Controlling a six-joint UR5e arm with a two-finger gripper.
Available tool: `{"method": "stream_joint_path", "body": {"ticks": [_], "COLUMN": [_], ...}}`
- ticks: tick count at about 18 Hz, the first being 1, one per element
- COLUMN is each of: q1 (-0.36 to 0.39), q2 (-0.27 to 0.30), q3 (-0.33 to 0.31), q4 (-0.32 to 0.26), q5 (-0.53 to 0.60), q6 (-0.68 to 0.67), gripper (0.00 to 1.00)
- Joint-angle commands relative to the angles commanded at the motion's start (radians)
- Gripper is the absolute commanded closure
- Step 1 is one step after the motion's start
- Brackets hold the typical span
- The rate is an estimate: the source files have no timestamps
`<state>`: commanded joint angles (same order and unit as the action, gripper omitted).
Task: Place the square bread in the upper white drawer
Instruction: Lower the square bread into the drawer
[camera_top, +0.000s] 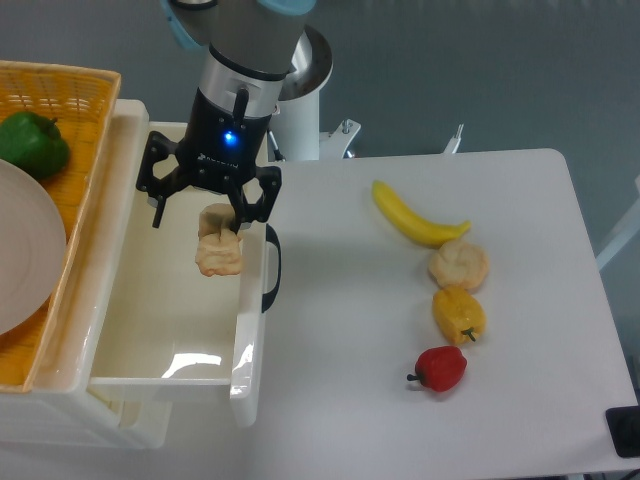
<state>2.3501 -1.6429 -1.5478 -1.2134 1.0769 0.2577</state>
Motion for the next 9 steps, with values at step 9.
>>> {"method": "stream_joint_path", "body": {"ticks": [9], "q1": [-0.037], "q2": [-0.044], "q3": [-0.002], "q4": [0.005], "q5": [-0.005], "q6": [-0.003], "gripper": [0.07]}}
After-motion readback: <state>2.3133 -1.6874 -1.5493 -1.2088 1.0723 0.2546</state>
